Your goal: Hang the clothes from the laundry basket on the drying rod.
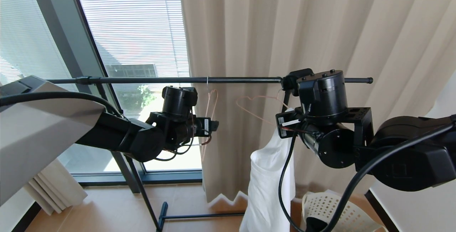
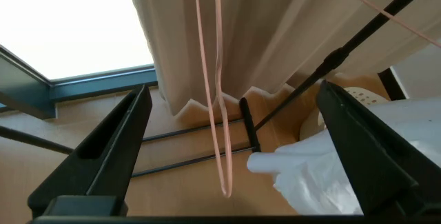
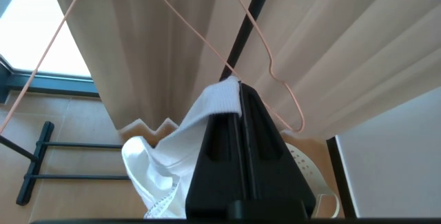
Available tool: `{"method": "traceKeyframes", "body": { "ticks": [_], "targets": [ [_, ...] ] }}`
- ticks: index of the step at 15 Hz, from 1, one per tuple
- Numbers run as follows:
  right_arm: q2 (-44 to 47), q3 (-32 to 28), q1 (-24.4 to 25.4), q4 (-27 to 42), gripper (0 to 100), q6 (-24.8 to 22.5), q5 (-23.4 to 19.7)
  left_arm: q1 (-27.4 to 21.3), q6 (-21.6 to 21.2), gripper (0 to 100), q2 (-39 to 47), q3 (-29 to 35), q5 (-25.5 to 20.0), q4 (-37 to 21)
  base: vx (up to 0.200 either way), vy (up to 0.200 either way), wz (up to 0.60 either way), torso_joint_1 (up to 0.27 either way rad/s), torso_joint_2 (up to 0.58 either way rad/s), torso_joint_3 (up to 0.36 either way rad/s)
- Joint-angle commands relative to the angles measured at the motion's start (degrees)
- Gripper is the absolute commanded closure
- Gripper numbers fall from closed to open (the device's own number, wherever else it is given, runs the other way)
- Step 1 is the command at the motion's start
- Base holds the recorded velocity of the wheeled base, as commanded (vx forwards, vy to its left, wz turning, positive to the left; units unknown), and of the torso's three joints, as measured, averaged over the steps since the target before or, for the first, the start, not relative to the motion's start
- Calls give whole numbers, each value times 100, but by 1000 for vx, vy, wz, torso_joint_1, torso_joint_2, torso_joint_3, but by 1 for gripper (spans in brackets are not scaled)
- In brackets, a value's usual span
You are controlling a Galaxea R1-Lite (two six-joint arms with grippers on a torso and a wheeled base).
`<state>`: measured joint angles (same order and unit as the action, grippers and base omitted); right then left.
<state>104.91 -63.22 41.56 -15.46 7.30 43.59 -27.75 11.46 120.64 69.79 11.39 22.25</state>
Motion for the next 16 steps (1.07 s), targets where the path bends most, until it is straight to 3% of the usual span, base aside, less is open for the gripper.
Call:
{"method": "traceKeyframes", "body": {
  "ticks": [1,7,16],
  "targets": [
    [100,-15,-7,-1,100,-1,0,41,-12,0,346,316,4,-107,0,0,0,0,0,0],
    [258,11,-7,-247,100,-80,0,155,-3,0,997,896,13,-115,0,0,0,0,0,0],
    [249,29,10,-247,100,-80,9,164,67,0,1392,1160,118,-80,0,0,0,0,0,0]
  ]
}}
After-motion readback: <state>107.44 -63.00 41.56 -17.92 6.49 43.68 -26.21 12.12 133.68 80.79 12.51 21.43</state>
